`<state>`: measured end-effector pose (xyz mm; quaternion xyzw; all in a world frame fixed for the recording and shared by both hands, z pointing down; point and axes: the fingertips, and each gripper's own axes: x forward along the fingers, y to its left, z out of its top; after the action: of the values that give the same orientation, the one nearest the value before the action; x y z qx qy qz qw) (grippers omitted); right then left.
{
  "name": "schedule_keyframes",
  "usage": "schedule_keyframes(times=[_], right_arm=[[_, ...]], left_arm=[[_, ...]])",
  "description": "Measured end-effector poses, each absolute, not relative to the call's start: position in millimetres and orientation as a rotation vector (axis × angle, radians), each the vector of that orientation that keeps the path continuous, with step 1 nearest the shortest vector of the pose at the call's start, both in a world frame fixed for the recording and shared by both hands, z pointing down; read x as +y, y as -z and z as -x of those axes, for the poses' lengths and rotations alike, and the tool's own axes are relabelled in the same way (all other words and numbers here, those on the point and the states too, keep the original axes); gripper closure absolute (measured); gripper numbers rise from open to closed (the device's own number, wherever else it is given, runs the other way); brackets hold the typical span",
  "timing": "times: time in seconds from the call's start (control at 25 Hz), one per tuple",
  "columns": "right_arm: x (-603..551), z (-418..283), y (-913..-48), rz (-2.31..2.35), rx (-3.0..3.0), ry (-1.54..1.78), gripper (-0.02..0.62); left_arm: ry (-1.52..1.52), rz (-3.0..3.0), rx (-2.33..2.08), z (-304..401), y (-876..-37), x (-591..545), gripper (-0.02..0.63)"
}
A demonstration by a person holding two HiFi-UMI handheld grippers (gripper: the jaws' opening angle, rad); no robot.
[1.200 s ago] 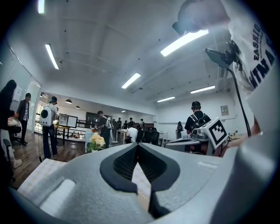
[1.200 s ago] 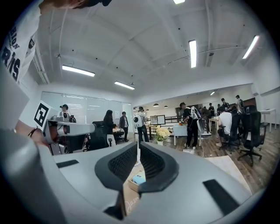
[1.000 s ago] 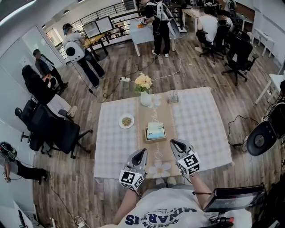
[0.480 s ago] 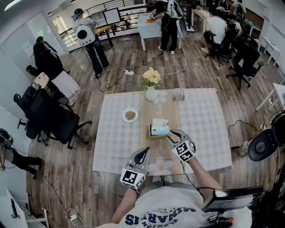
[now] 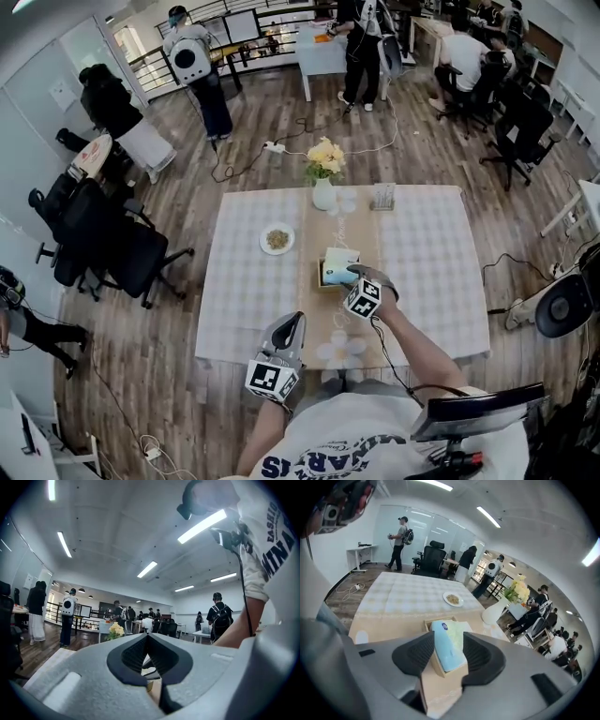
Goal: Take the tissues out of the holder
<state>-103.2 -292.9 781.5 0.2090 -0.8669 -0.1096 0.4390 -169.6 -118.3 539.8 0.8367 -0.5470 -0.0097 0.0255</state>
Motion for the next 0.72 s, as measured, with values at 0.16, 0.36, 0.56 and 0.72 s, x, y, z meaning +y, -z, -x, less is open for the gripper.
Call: schedule_keyframes(times=[0.16, 0.36, 0.56, 0.72], right_arm=[[-305.5, 108.5, -812.5, -0.43, -2.045, 0.312, 0.409], [-310.4, 111.1, -847.5, -0.326, -1.929, 0.352, 0.39], [-313.6, 113.2, -854.4, -0.282, -1.938, 0.352, 0.388], [-316.9, 108.1, -852.4, -0.307, -1.965, 0.277, 0.377]], left_arm=[[0.011, -2.566, -1.704, 172.5, -540.2, -114.8, 0.607], [-0.004, -2.552, -1.72, 179.1, -545.0, -116.5, 0.607], [-0.013, -2.551, -1.71, 181.6, -550.5, -123.2, 0.607], [-0.029, -2.562, -1.684, 178.0, -549.0, -124.7, 0.607]])
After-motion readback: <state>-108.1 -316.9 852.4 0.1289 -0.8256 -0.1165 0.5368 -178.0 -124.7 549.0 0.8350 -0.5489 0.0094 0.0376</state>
